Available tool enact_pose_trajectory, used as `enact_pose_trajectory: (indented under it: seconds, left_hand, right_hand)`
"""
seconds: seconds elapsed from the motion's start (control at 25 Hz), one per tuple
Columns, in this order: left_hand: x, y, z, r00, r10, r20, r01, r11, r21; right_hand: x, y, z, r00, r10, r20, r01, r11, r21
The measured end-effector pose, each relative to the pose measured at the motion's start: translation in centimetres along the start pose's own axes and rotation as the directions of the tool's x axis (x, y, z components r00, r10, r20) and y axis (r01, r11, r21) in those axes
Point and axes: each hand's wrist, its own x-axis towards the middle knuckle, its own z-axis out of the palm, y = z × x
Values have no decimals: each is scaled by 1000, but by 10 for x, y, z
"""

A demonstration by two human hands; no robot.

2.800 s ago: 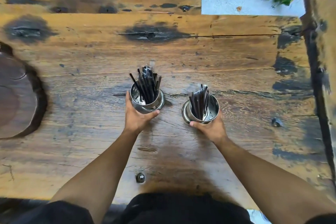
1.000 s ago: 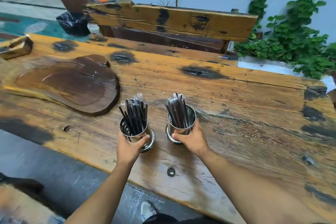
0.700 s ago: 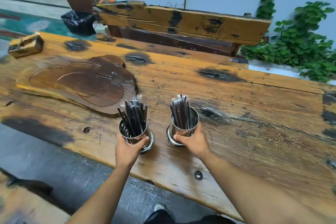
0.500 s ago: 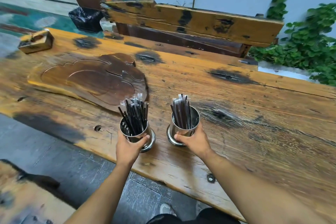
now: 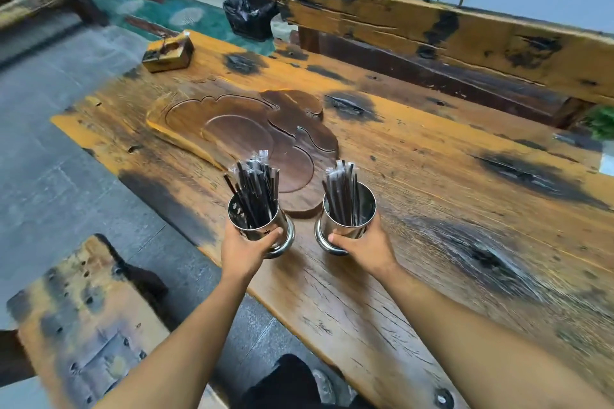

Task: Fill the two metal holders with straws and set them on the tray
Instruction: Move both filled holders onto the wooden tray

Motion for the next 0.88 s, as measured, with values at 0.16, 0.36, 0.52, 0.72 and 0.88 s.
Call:
enact_pose_trajectory:
  seconds: [0.16,0.36,0.52,0.72,0.88]
  left_hand:
    - [51,2,-17,1000,13,-23,-13,1000,-14]
    - [165,-18,-42,998,47,45,-45,998,-34]
    - [265,-37,-59,975,104,195,-97,994,-46]
    - [349,-43,-78,938,126,322,-110,992,-66]
    - [387,-37,-80,924,127,362,-95,990,-104]
  right_hand:
    - [38,-20,38,1000,-5,29,5,1000,10]
    - [95,-46,109,999,30,-23,-28,997,72]
    - [129,-74,162,990,85,-114,-72,991,114]
    - [163,-107,220,956,194,-220,-169,977,130]
    - [190,-120,243,949,214,-233,-189,974,125]
